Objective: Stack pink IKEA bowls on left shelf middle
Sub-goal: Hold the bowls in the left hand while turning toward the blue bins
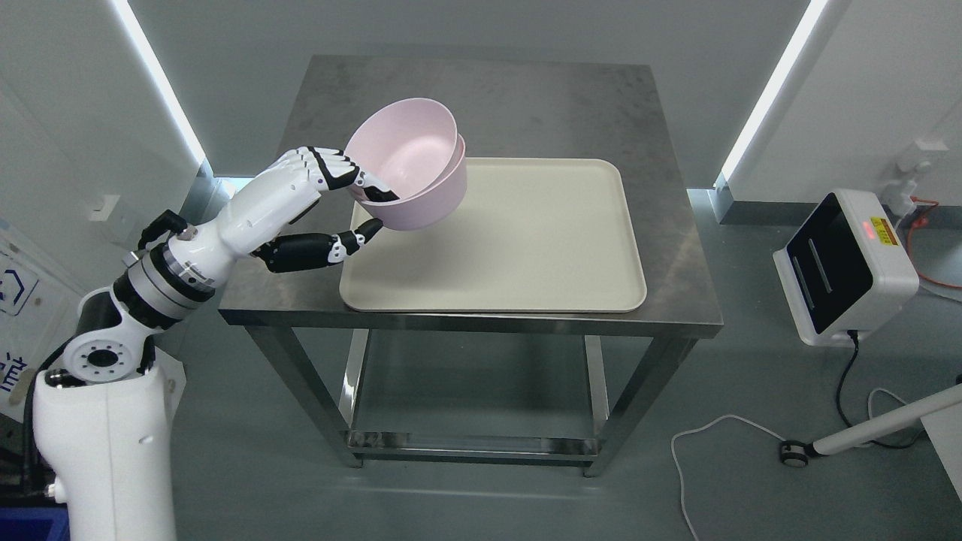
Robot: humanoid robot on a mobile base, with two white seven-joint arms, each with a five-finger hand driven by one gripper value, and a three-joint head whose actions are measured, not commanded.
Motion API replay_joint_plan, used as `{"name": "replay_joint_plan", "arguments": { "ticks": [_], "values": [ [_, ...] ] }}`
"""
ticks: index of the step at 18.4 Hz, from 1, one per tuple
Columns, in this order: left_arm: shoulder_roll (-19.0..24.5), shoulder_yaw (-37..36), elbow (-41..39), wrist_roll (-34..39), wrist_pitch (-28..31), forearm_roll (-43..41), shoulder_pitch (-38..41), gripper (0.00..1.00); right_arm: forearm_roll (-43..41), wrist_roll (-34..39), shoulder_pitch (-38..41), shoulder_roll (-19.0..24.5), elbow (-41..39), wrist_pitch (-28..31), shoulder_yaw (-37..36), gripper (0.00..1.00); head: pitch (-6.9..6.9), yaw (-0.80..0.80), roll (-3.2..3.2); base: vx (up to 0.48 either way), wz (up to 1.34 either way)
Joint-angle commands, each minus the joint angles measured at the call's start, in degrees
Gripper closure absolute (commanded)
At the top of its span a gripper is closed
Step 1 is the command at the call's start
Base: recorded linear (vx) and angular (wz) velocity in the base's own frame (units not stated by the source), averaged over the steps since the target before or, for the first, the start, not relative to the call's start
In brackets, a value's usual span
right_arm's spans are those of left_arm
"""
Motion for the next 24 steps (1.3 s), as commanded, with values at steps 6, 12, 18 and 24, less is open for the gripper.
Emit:
{"name": "replay_joint_plan", "arguments": {
  "ticks": [6, 12, 18, 24],
  "values": [
    [0.62, -1.21, -0.30, 0.06, 0.01, 0.47, 0.88, 0.96, 0.00, 0.02, 1.69, -1.00, -1.93, 0.01, -0.61, 0.00, 0.00, 0.00, 0.00, -0.100, 0.00],
    [0.54, -1.39, -0.30, 0.15, 0.01, 0.73, 1.06, 0.96, 0.00, 0.02, 1.69, -1.00, -1.93, -0.08, -0.61, 0.00, 0.00, 0.00, 0.00, -0.183, -0.07],
    [0.19, -2.18, -0.22, 0.24, 0.01, 0.73, 0.09, 0.96, -0.09, 0.02, 1.69, -1.00, -1.93, 0.01, -0.61, 0.00, 0.00, 0.00, 0.00, -0.184, 0.05],
    [0.45, -2.09, -0.22, 0.24, 0.01, 0.73, 0.26, 0.96, 0.00, 0.02, 1.69, -1.00, -1.93, 0.01, -0.70, 0.00, 0.00, 0.00, 0.00, -0.217, 0.22]
  ]
}}
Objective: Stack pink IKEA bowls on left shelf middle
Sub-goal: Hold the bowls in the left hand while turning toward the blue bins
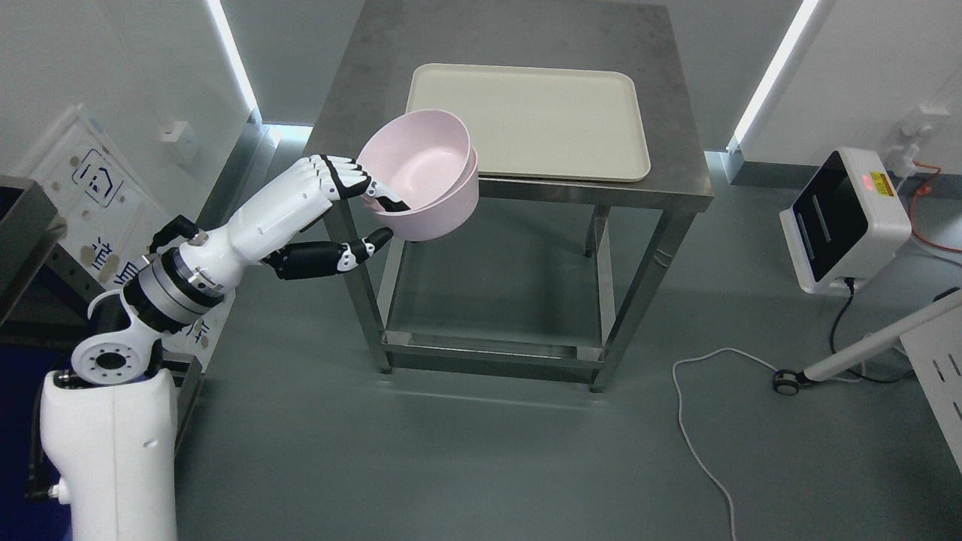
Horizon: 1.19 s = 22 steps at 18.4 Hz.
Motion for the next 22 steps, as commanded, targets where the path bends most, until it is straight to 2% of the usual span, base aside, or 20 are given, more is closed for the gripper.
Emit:
{"name": "replay_joint_plan", "arguments": {
  "ticks": [1, 13, 22],
  "values": [
    [0.14, -0.50, -0.05, 0.02, 0.01, 0.01, -0.09, 0.96, 0.00, 0.02, 1.67, -1.00, -1.93, -0.03, -0.62, 0.00, 0.00, 0.00, 0.00, -0.290, -0.05],
    [0.05, -1.29, -0.05, 0.02, 0.01, 0.01, -0.71, 0.96, 0.00, 0.02, 1.67, -1.00, -1.93, 0.05, -0.62, 0.00, 0.00, 0.00, 0.00, -0.281, -0.08],
    [-0.30, -3.39, -0.31, 0.02, 0.19, 0.01, -0.36, 0.96, 0.00, 0.02, 1.67, -1.00, -1.93, -0.03, -0.62, 0.00, 0.00, 0.00, 0.00, -0.248, 0.43]
  ]
}}
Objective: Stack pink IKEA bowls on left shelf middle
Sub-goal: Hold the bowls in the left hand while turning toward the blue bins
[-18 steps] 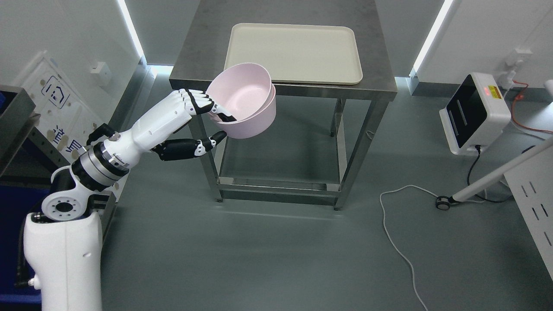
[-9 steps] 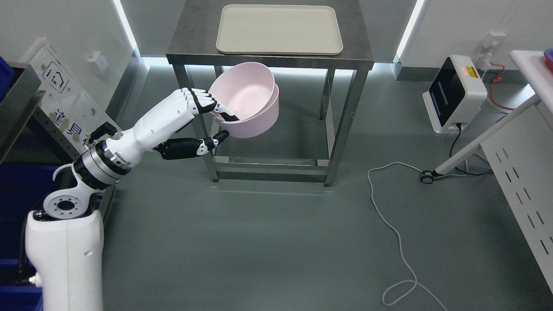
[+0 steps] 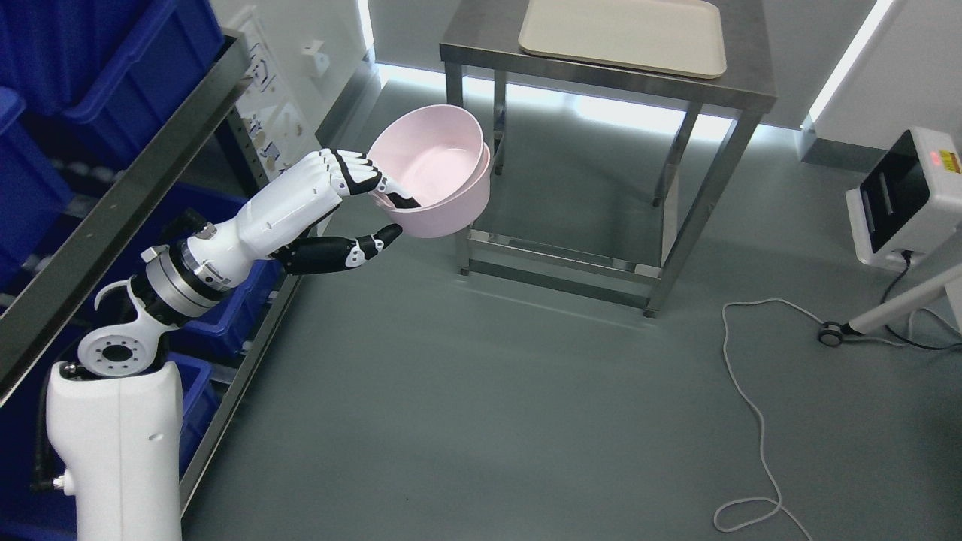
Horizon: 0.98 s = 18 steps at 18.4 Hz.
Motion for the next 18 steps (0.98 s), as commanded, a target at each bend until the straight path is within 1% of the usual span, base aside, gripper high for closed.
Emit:
{"name": "replay_joint_plan", "arguments": {
  "ticks": [1, 5, 7, 10, 14, 18],
  "values": [
    [-0.30, -2.73, -0.52, -0.07, 0.23, 0.09, 0.88, 0.95, -0.55, 0.03, 1.68, -1.00, -1.93, 0.09, -0.70, 0.00, 0.00, 0.00, 0.00, -0.245, 0.47],
    [-0.30, -6.94, -2.80, -0.07, 0.14, 1.14, 2.64, 0.95, -0.55, 0.03, 1.68, -1.00, -1.93, 0.00, -0.62, 0.00, 0.00, 0.00, 0.00, -0.227, 0.36],
    [-0.30, -6.95, -2.98, -0.07, 0.14, 1.32, 2.21, 0.95, -0.55, 0.03, 1.68, -1.00, -1.93, 0.00, -0.62, 0.00, 0.00, 0.00, 0.00, -0.227, 0.37],
    [-0.04, -6.25, -3.78, -0.07, 0.14, 1.76, 2.21, 0.95, -0.55, 0.03, 1.68, -1.00, -1.93, 0.09, -0.62, 0.00, 0.00, 0.00, 0.00, -0.235, 0.48],
    [0.40, -3.36, -3.78, 0.02, 0.14, 1.76, 0.72, 0.95, -0.55, 0.03, 1.68, -1.00, -1.93, 0.00, -0.70, 0.00, 0.00, 0.00, 0.00, -0.224, 0.76],
    [2.42, -1.24, -3.69, 0.02, 0.84, 1.76, -1.74, 0.95, -0.55, 0.03, 1.68, -1.00, -1.93, 0.00, -0.70, 0.00, 0.00, 0.00, 0.00, -0.179, 0.84]
  ]
}}
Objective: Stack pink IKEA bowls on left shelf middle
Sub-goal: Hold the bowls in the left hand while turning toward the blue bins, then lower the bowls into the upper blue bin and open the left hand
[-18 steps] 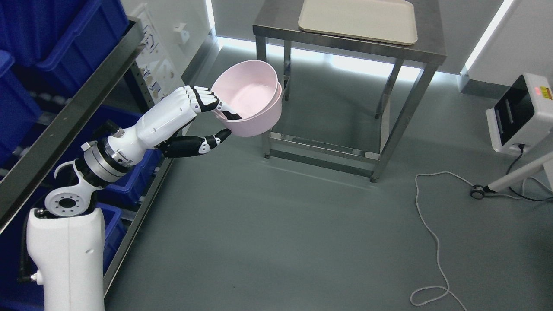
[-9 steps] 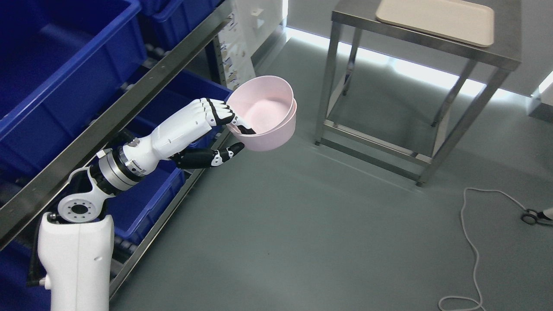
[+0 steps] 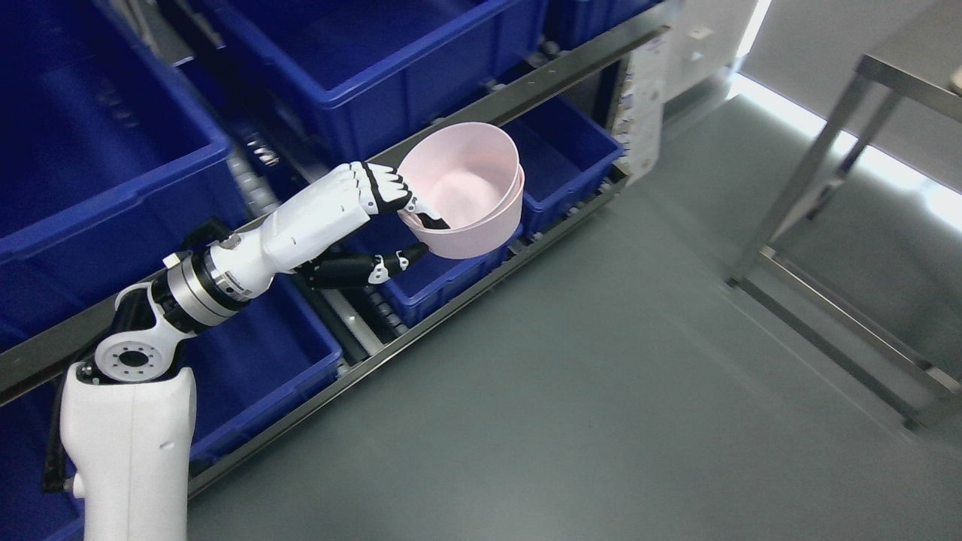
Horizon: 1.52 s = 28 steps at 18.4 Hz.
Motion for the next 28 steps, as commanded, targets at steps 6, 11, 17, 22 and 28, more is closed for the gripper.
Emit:
{"name": "replay_joint_plan", "arguments": {
  "ticks": [6, 11, 17, 22, 28],
  "values": [
    [1.78, 2.34, -0.80, 0.86, 3.21, -0.04, -6.94, 0.95, -3.62, 0.04, 1.66, -1.00, -1.93, -0.01, -0.62, 0.00, -0.01, 0.00, 0.00, -0.117, 0.88],
    [1.34, 3.31, 5.87, 4.54, 8.85, -15.29, -14.77, 0.95, -3.62, 0.04, 1.66, -1.00, -1.93, -0.10, -0.62, 0.00, -0.03, 0.00, 0.00, -0.050, 0.55],
    [-1.30, -0.47, 15.89, 11.66, 8.85, -27.19, -19.88, 0.95, -3.62, 0.04, 1.66, -1.00, -1.93, -0.10, -0.62, 0.00, -0.03, 0.00, 0.00, 0.010, 0.02],
    [-0.34, -1.62, 25.02, 14.73, 8.85, -30.09, -24.53, 0.95, -3.62, 0.04, 1.66, -1.00, -1.93, -0.01, -0.70, 0.00, -0.03, 0.00, 0.00, 0.012, 0.01],
    [6.25, -1.53, 38.03, 19.39, 9.02, -30.18, -29.01, 0.95, -3.62, 0.04, 1.66, -1.00, -1.93, -0.01, -0.62, 0.00, -0.03, 0.00, 0.00, 0.011, 0.03]
  ]
}}
